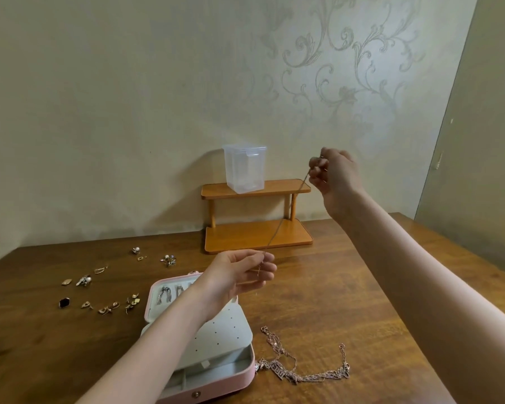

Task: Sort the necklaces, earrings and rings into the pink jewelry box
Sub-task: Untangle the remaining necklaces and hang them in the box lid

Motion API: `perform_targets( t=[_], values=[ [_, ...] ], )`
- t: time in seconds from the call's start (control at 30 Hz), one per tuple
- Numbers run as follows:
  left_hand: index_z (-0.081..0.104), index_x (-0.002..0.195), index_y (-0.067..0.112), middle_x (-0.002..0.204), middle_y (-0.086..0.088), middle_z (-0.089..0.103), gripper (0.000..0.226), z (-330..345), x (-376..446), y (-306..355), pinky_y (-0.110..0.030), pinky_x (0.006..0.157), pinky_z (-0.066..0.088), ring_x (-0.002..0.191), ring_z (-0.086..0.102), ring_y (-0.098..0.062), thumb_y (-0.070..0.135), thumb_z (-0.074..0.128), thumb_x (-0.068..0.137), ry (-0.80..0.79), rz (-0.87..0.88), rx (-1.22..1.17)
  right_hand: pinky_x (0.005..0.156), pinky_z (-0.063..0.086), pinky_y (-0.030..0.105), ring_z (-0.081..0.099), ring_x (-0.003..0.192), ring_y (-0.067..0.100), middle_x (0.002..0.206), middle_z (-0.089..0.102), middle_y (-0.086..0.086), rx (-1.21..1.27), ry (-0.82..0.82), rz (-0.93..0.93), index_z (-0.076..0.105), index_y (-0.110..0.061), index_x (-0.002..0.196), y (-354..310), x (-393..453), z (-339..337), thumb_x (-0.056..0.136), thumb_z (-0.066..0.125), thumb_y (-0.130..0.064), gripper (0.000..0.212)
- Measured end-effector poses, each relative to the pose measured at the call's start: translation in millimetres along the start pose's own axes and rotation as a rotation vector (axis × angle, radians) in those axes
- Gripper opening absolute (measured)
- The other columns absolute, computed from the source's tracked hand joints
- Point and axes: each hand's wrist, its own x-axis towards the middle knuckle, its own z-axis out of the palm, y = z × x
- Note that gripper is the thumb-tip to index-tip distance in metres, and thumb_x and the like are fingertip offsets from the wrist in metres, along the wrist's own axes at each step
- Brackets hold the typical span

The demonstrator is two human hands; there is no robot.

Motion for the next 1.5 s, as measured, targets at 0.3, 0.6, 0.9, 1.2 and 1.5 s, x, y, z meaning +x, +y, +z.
perform_targets(
  t=[0.3, 0.6, 0.9, 1.2, 1.5],
  values=[
    [0.066, 0.081, 0.007, 0.064, 0.000, 0.055, 0.015, -18.5, 2.6, 4.0, -0.023, 0.065, 0.047, 0.053, 0.046, -0.007, 0.018, 0.059, 0.088, 0.330, -0.015, -0.140, 0.039, 0.033, 0.015, 0.039, 0.045, 0.008, 0.066, 0.054, 0.005, -0.037, 0.104, 0.040, 0.043, -0.010, 0.091, 13.8, 5.7, -22.7, 0.095, 0.035, -0.006, 0.010],
    [0.055, 0.083, 0.006, 0.079, -0.003, 0.051, 0.009, -64.6, 3.8, 38.6, -0.016, 0.055, 0.045, 0.067, 0.045, -0.007, 0.010, 0.056, 0.090, 0.607, 0.169, -0.646, 0.061, 0.058, 0.020, 0.066, 0.077, 0.020, 0.099, 0.061, 0.021, -0.134, -0.138, 0.348, 0.052, 0.010, 0.111, 56.7, -9.3, -41.9, 0.085, 0.056, 0.004, 0.027],
    [0.059, 0.078, 0.010, 0.073, -0.002, 0.054, 0.012, -79.2, 5.2, 107.1, -0.014, 0.057, 0.047, 0.062, 0.051, -0.006, 0.004, 0.059, 0.088, 0.673, 0.526, -0.299, 0.063, 0.054, 0.022, 0.066, 0.072, 0.013, 0.086, 0.071, 0.007, -0.659, -0.788, 0.299, 0.068, -0.003, 0.093, 106.9, -37.8, -21.0, 0.086, 0.060, -0.004, 0.010],
    [0.065, 0.084, 0.013, 0.075, -0.003, 0.062, 0.003, -53.2, -5.0, 122.9, -0.020, 0.069, 0.054, 0.069, 0.059, -0.011, 0.012, 0.063, 0.086, 0.416, 0.428, 0.534, 0.086, 0.051, 0.023, 0.062, 0.101, 0.014, 0.115, 0.065, 0.007, -0.993, -0.839, -0.061, 0.063, -0.005, 0.113, 89.1, -30.1, 26.9, 0.091, 0.054, -0.015, 0.025],
    [0.065, 0.073, 0.020, 0.063, 0.000, 0.064, 0.011, -73.4, 9.0, 120.4, -0.027, 0.067, 0.052, 0.060, 0.058, -0.012, 0.019, 0.068, 0.083, 0.484, 0.432, 0.800, 0.066, 0.042, 0.024, 0.047, 0.069, 0.012, 0.080, 0.055, 0.008, -0.415, -0.851, 0.148, 0.063, -0.002, 0.100, 59.8, -26.8, 88.4, 0.098, 0.040, -0.009, 0.024]
  ],
)
